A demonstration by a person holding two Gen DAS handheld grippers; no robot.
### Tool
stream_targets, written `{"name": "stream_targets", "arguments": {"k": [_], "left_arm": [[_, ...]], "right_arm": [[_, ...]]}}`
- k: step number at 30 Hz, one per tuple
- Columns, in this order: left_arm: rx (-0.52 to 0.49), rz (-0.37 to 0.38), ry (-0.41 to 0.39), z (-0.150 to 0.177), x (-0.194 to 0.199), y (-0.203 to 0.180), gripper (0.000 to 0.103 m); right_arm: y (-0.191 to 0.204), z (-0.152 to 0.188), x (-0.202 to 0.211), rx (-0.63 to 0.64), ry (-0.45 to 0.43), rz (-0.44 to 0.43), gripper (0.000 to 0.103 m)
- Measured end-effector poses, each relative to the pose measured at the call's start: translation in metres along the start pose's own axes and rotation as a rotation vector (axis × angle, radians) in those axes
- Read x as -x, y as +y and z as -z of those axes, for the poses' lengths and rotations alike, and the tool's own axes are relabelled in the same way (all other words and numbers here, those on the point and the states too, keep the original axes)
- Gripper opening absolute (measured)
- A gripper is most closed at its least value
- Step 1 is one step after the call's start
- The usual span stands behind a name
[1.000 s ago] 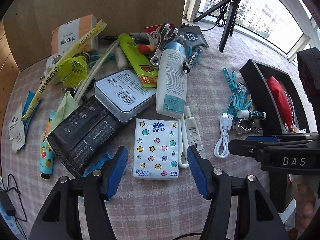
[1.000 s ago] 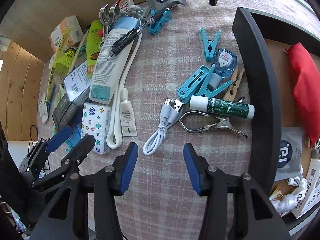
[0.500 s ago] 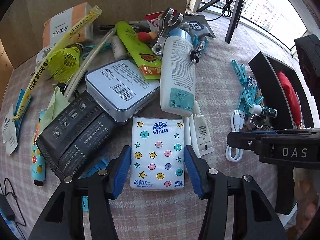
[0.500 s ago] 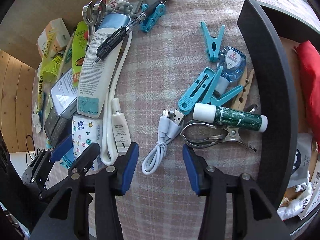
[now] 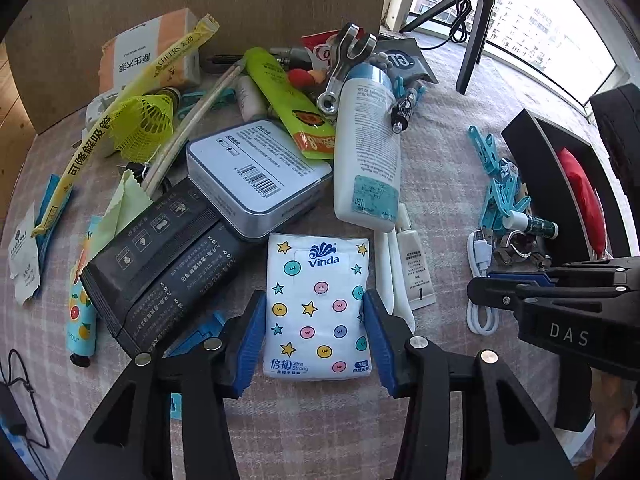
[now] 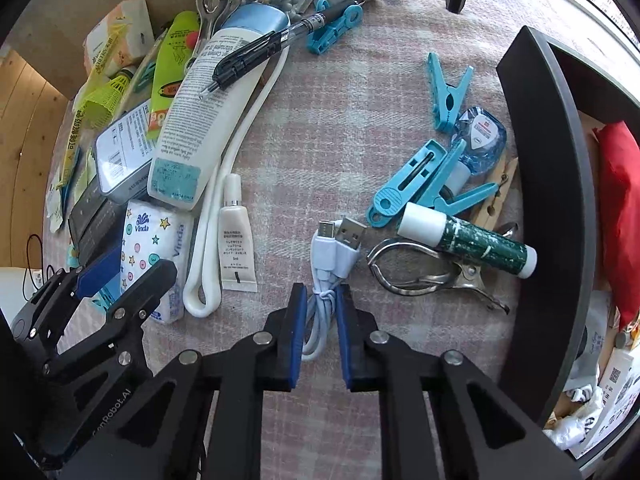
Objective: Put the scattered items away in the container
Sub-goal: 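Grasp the white USB cable with the right gripper while the left grasps the Vinda tissue pack, then carry cable and tissue pack into the black tray and open both grippers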
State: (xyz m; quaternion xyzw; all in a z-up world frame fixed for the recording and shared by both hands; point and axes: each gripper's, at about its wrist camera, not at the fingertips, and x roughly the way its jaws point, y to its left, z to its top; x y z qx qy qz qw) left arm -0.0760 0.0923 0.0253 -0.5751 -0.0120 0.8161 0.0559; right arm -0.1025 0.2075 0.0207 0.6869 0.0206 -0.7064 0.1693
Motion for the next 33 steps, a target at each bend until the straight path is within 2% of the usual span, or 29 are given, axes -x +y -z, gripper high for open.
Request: {"name": "stream_targets", "arguments": {"k": [6,10,13,16,20,24,27,33], "left_arm": [[0.035,0.016,-0.017,0.01,0.016,0.004,0.045],[0.042,0.011,-0.04,0.01,0.027,0.007,0.045],[0.049,0.021,-0.056,0.015,0.037,0.011,0.045],[0.041,0.03,-0.072,0.016,0.052,0.004,0.045],[0.016,0.056,-0.094,0.008,0.063,-0.021,0.045],[-0.031,0.09,-0.11,0.005,0.068,-0.05,0.045],[-0.052,0.145,-0.1,0.004,0.075,-0.07,0.045],[-0.148,0.211,-0.101,-0.002,0.084,-0.135,0.045]], "right_arm": [[-0.005,0.019,0.008,0.014,0.011,-0.072,0.01],[-0.007,0.033,0.02,0.042,-0.019,-0.071,0.01],[-0.007,0.04,0.031,0.04,-0.028,-0.115,0.01],[-0.009,0.048,0.05,0.065,-0.066,-0.122,0.01],[-0.03,0.05,0.076,0.069,-0.118,-0.105,0.01],[-0.069,0.053,0.101,0.032,-0.157,-0.081,0.01],[-0.102,0.062,0.116,-0.005,-0.182,-0.065,0.01],[-0.159,0.081,0.146,-0.094,-0.251,-0.014,0.01]]}}
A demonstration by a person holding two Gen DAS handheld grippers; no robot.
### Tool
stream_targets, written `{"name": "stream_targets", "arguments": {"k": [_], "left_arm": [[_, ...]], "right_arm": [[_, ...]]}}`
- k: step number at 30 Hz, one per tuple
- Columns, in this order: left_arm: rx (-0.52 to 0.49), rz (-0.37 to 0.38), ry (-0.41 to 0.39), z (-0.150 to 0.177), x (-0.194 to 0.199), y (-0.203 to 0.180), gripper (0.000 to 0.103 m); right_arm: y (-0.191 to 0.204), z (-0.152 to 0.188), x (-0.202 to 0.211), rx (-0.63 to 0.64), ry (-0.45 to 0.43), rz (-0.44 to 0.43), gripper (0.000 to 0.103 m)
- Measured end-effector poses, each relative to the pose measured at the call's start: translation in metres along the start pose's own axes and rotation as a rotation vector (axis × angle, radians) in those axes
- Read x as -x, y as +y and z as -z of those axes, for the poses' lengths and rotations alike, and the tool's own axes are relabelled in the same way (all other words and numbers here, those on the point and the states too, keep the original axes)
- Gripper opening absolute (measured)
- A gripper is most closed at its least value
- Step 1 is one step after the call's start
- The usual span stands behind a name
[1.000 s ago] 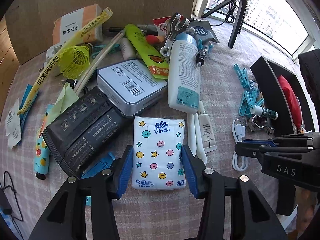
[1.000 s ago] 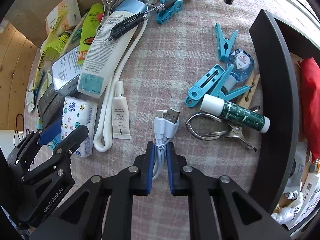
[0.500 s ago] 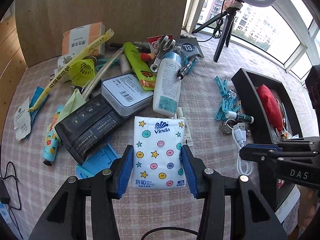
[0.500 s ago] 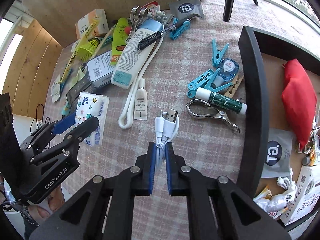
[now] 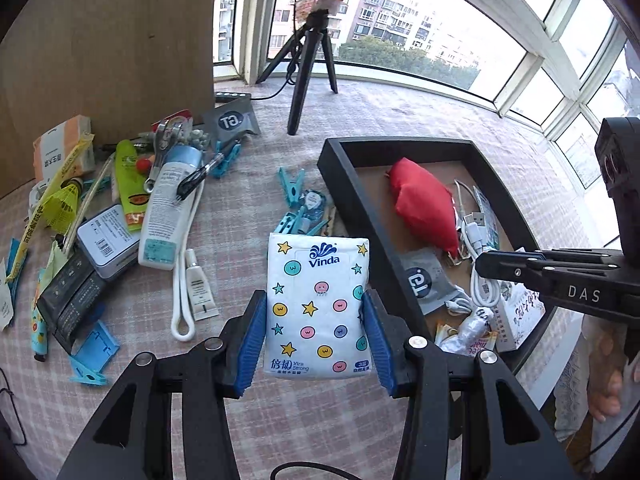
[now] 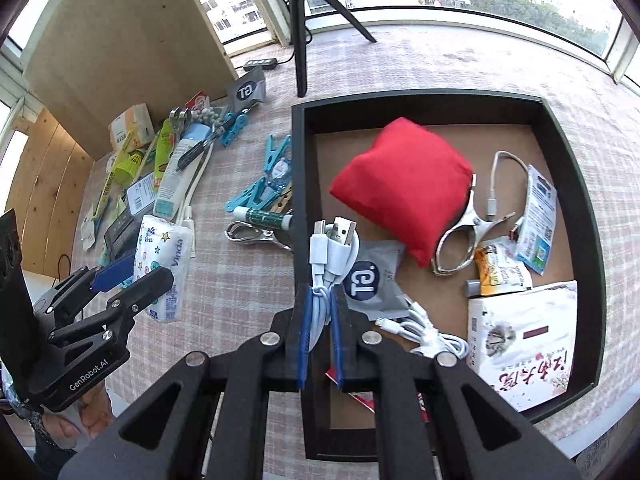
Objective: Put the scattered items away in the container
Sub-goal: 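Carry cable and tissue pack into the black tray and open both grippers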
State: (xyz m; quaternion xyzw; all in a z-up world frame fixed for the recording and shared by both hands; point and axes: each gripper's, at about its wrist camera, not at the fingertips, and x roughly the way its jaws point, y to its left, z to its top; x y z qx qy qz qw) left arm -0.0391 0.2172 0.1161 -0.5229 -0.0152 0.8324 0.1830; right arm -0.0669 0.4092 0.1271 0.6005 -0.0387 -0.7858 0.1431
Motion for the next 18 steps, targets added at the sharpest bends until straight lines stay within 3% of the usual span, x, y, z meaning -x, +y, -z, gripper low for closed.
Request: {"name": "stream_targets", "arguments": {"k": [10,18], "left_arm": [[-0.16,0.071,0.005,-0.016,-0.012,-0.098,0.045],[-0.222,0.112,0.015,-0.015,-0.016,-0.142,0.048]], "right_arm": [[-0.082,0.007,0.027,-0.143,-0.054,0.075,0.01],[-0.116,0.014,0.035,-0.2,-0.069,0.113,0.01]]}}
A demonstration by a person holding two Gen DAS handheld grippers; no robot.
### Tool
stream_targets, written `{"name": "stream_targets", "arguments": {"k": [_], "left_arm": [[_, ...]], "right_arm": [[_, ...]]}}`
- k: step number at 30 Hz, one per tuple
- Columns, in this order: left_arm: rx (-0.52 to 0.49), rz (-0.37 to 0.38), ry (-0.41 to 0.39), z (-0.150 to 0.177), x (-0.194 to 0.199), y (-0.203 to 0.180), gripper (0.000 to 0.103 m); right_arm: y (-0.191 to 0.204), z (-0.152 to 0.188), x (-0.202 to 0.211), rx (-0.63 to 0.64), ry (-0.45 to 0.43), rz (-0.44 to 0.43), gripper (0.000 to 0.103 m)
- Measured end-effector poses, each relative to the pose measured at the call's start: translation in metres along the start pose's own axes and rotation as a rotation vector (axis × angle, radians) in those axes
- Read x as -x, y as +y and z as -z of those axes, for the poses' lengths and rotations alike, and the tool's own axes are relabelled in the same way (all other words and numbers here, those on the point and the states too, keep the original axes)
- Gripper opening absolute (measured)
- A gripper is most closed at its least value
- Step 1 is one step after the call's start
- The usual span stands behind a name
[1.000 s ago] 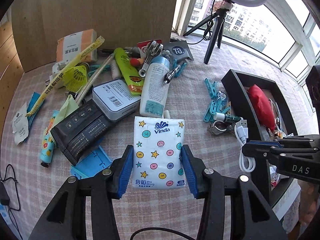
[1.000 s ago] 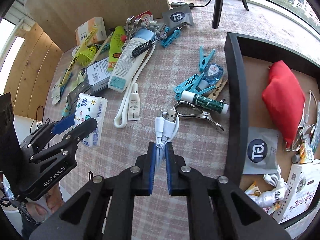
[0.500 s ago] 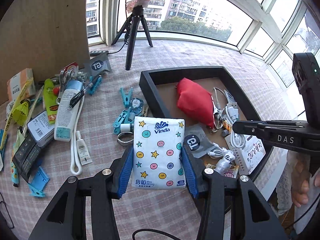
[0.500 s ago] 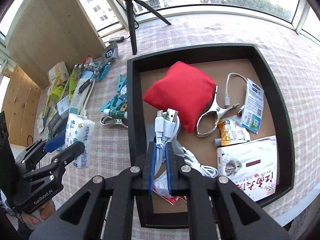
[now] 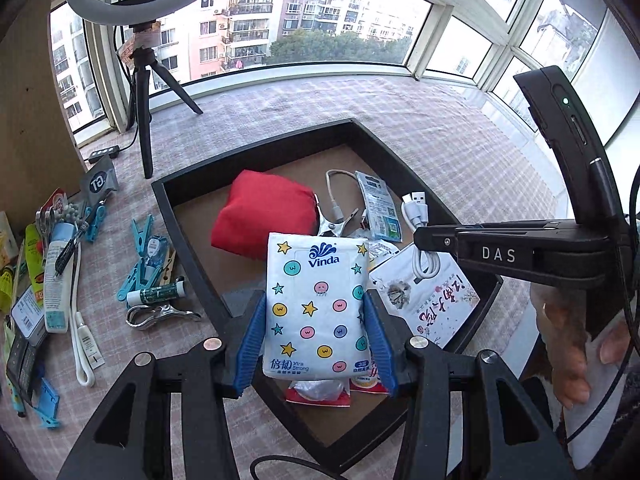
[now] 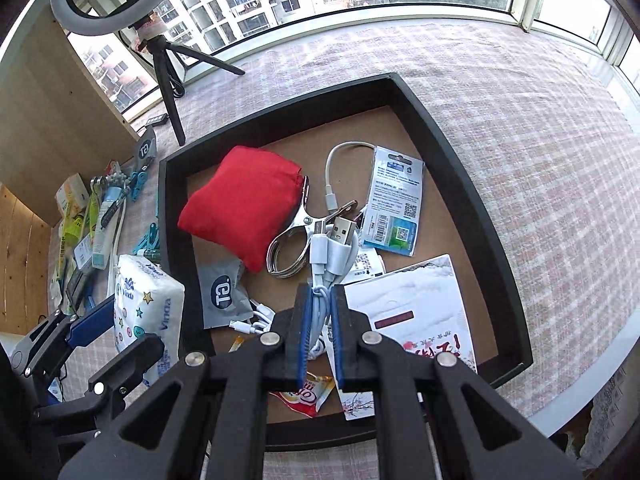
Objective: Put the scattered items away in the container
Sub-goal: 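Carry cable and tissue pack into the black tray and open both grippers, then move both grippers back to the pile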
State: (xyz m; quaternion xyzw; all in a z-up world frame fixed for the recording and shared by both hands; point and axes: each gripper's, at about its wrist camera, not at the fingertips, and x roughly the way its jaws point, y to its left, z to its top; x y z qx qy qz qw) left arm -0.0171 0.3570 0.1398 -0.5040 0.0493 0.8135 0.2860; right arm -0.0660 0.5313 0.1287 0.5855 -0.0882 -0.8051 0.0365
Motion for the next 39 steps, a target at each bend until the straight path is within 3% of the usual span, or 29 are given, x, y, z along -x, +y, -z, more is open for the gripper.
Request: {"name": "stream_targets", "arguments": {"k": [2,4,27,35,39], "left_arm": [[-0.009,-0.005,0.008,0.001,-0.002,-0.006,0.063],[-0.015,-0.021,-0.006,0.004,-0.001,-0.008,0.066],[0.075,-0.079,-0.001,0.027,0.015,0.048,0.063],[0.199,-0.038,-0.017,0.037,0.027,0.083,0.066],[0.215,-0.015,-0.033,0.041,0.033,0.092,0.066]], "right_arm": [[-0.006,-0.001,0.0,-0.023,0.001,-0.011,0.019],[-0.01,-0.002,-0.001,-0.046,0.011,-0.045,0.041],[0.044,0.002,-0.019,0.058,0.047,-0.068,0.042],[0.071,0.002,-0.027,0.114,0.071,-0.077,0.043],[0.081,0.001,-0.028,0.14,0.074,-0.079,0.043]]}}
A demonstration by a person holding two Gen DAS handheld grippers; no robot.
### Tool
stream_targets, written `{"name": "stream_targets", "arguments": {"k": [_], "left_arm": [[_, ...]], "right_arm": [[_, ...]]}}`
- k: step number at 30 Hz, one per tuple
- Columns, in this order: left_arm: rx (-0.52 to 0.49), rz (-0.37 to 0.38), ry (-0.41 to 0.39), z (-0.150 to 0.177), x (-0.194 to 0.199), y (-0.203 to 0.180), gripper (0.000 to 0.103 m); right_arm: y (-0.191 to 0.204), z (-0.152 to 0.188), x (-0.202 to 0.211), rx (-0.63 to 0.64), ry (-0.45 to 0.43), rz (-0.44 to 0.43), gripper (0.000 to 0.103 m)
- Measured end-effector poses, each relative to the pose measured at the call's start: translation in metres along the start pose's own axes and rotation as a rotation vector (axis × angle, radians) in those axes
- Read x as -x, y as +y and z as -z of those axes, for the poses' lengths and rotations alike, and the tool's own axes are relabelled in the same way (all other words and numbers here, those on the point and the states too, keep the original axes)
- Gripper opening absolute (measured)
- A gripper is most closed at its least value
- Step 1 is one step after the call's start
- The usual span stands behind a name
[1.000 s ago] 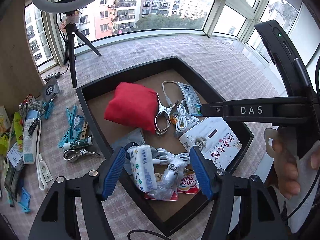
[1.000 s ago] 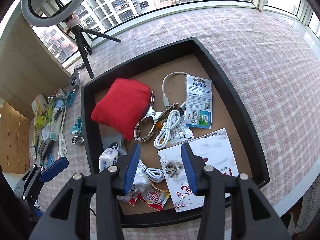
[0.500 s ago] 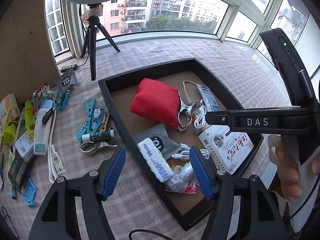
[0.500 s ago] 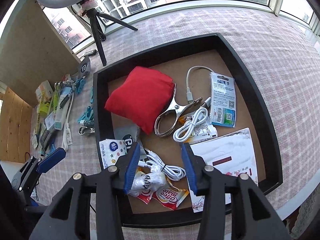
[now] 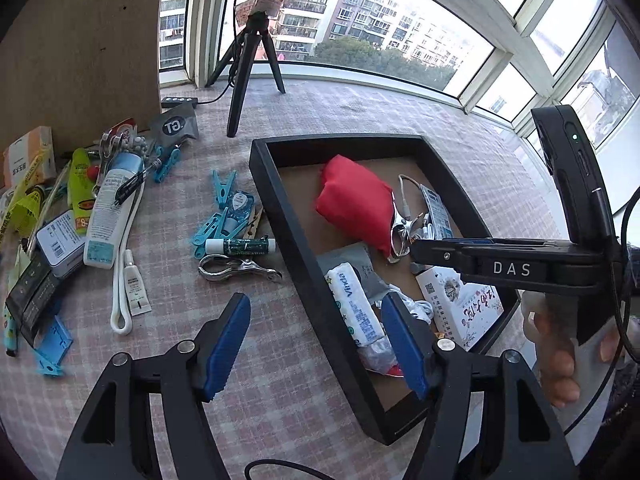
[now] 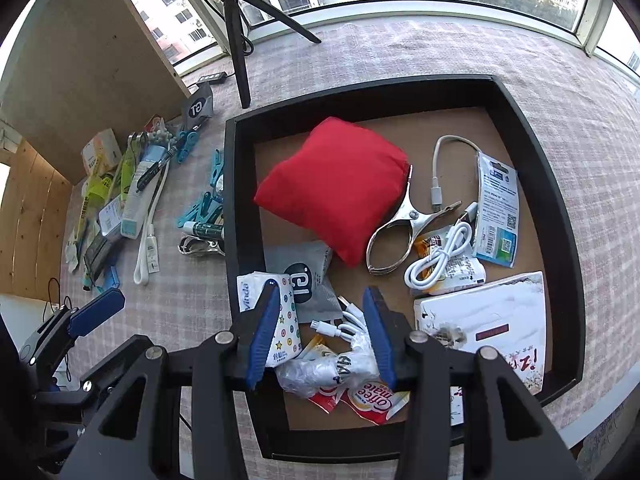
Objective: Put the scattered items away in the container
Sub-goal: 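Move both grippers back to the pile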
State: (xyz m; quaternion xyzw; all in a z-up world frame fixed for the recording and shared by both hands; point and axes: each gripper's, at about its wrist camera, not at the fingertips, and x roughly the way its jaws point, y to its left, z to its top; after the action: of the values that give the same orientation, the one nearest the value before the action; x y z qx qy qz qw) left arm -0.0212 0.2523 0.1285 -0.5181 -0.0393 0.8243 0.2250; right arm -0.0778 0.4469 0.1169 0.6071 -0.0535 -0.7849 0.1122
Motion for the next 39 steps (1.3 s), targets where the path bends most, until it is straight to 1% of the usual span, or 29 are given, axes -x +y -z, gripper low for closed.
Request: {"name": "stream_targets", "arguments": {"k": [2,3,4,6,8,10,11,14,16,19,23,28,29,31,32,34,37,39], "left_arm": [[-0.013,0.02,-0.012,0.002,0.003,0.001,0.066],[-0.016,0.023,-0.005,0.002,0.004,0.002,0.066],[-0.01,0.027,0.008,0.002,0.003,0.005,0.066],[0.022,0.06,0.014,0.003,0.003,0.012,0.066],[0.049,0.069,0.015,0.004,0.003,0.018,0.066],[0.059,0.076,0.032,0.005,0.001,0.025,0.066],[0.063,0.067,0.041,0.006,0.0,0.028,0.066],[0.075,0.026,0.028,0.009,0.002,0.042,0.066],[0.101,0.006,0.025,0.011,0.003,0.056,0.066],[0.149,-0.04,0.003,0.015,0.01,0.084,0.065],[0.188,-0.1,-0.011,0.026,0.023,0.124,0.065],[0.234,-0.212,-0.047,0.038,0.043,0.176,0.066],[0.248,-0.219,-0.041,0.039,0.045,0.187,0.067],[0.266,-0.21,-0.017,0.039,0.046,0.206,0.069],[0.259,-0.207,-0.004,0.038,0.046,0.212,0.071],[0.209,-0.227,0.009,0.036,0.046,0.22,0.071],[0.125,-0.261,0.024,0.028,0.045,0.226,0.071],[0.083,-0.261,0.035,0.022,0.043,0.229,0.071]], "right_arm": [[0.004,-0.001,-0.001,0.008,0.003,-0.001,0.043],[0.006,-0.001,-0.002,0.013,0.004,-0.001,0.043],[0.007,-0.001,-0.004,0.015,0.006,-0.002,0.043],[0.01,-0.002,-0.006,0.019,0.012,-0.004,0.043],[0.013,-0.001,-0.009,0.023,0.017,-0.005,0.043],[0.015,-0.002,-0.011,0.028,0.022,-0.002,0.043],[0.016,-0.002,-0.012,0.029,0.025,-0.001,0.043],[0.019,-0.003,-0.014,0.032,0.027,-0.002,0.043],[0.025,-0.004,-0.016,0.045,0.029,-0.01,0.043],[0.039,-0.005,-0.018,0.073,0.028,-0.025,0.043],[0.061,-0.008,-0.022,0.109,0.028,-0.055,0.043],[0.094,-0.016,-0.031,0.138,0.037,-0.103,0.043],[0.102,-0.018,-0.034,0.147,0.04,-0.113,0.043],[0.119,-0.02,-0.04,0.17,0.048,-0.125,0.044],[0.128,-0.021,-0.042,0.182,0.051,-0.134,0.047],[0.145,-0.025,-0.047,0.203,0.053,-0.158,0.056],[0.17,-0.033,-0.056,0.223,0.06,-0.164,0.057],[0.185,-0.039,-0.066,0.228,0.08,-0.176,0.059]]}}
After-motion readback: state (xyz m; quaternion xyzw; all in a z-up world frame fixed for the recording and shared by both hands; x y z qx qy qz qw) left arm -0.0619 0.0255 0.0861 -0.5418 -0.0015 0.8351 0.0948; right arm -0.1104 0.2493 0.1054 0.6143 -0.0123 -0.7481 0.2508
